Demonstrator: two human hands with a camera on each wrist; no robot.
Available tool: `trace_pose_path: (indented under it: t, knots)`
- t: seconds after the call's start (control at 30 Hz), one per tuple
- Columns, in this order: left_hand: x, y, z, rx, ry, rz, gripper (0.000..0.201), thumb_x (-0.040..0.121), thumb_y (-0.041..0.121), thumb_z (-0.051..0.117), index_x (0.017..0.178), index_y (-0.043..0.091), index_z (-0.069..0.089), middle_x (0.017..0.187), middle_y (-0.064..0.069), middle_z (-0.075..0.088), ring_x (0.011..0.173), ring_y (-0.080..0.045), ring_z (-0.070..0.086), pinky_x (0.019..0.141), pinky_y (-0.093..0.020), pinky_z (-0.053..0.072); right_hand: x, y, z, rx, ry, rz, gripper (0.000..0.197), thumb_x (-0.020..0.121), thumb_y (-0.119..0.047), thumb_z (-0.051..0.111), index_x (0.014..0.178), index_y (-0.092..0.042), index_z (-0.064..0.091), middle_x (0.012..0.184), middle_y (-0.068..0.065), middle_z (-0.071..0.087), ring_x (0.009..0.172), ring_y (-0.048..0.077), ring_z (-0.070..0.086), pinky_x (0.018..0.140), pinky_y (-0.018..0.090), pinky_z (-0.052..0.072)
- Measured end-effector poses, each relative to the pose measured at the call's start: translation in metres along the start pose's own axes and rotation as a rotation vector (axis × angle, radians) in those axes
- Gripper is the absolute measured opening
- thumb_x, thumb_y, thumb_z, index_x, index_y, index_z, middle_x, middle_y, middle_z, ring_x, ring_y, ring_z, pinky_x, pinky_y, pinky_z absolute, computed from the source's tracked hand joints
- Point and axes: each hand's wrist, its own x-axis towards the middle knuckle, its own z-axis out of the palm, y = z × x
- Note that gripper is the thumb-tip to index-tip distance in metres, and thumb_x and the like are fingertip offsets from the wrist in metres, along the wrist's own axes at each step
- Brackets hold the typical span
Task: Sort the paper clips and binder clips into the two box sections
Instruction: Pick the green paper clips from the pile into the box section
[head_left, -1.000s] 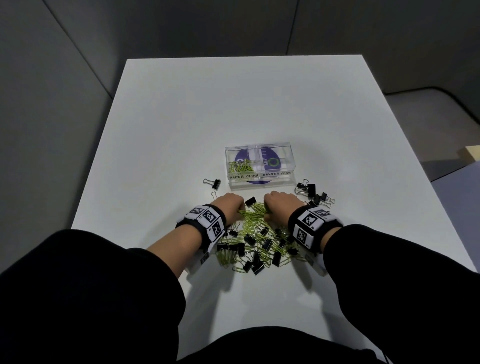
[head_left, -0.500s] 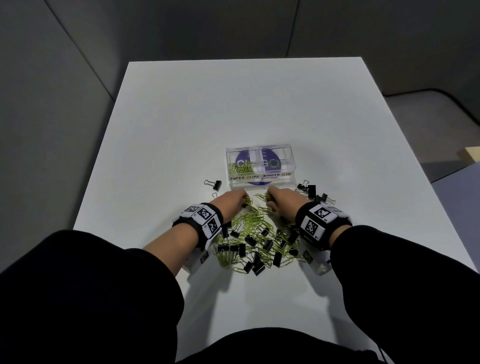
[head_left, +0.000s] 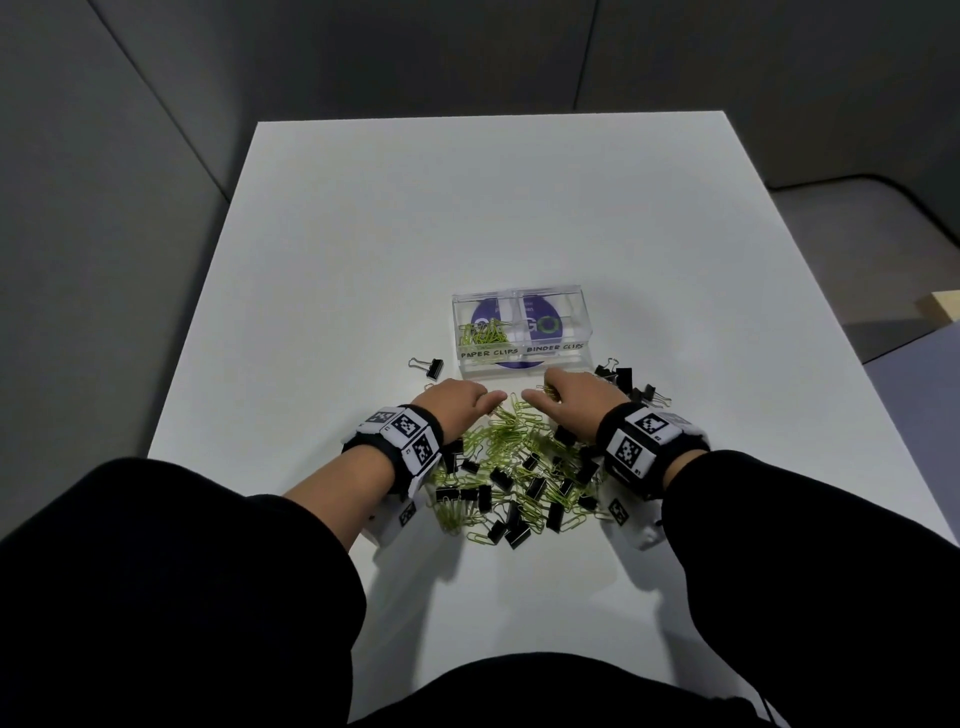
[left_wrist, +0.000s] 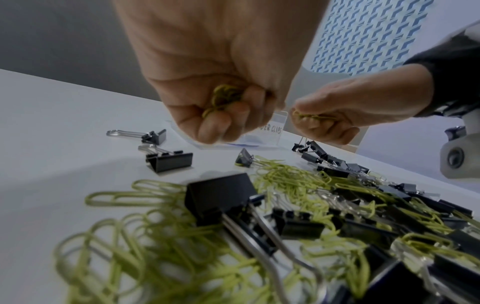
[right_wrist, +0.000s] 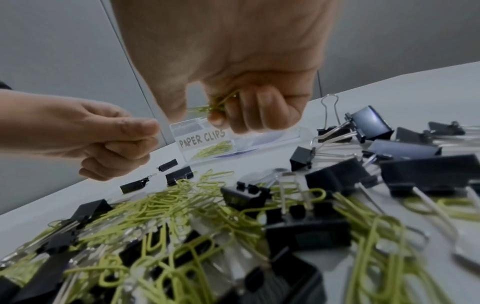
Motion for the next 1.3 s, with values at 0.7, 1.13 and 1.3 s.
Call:
trace_pose_path:
  t: [0.7,1.13,1.3]
  knots:
    - [0.005,0.017,0.021,0.409,0.004,0.132,0.035,0.091,0.038,0.052,0.114,0.012,0.05,0.112,-0.007,0.063,0.105,-0.026,0.058,0.078,-0.034,0.045,-0.018,-0.001,0.017,-0.409,-0.159,-0.216,0.037,0.098,-0.038,0.036,0.127,-0.015,0.037,0.107,0.007,0.067,0.093,0.028,0.063,0.073,0.034,0.047]
    - [0.001,0.012,0.017,0.218,-0.009,0.129,0.035,0.095,0.034,0.046,0.115,0.007,0.055,0.117,-0.01,0.052,0.105,-0.026,0.055,0.086,-0.037,0.044,-0.013,0.0,0.017,-0.374,-0.191,-0.154,0.029,0.099,-0.032,0.038,0.114,-0.008,0.046,0.106,0.012,0.065,0.095,0.03,0.061,0.075,0.035,0.046]
    - [-0.005,0.008,0.006,0.097,0.052,0.113,0.032,0.096,0.03,0.046,0.108,0.002,0.052,0.115,-0.01,0.048,0.095,-0.028,0.055,0.083,-0.034,0.043,-0.011,-0.009,0.003,-0.294,-0.218,-0.166,0.03,0.098,-0.031,0.04,0.115,-0.007,0.048,0.109,0.014,0.063,0.094,0.028,0.06,0.081,0.036,0.046]
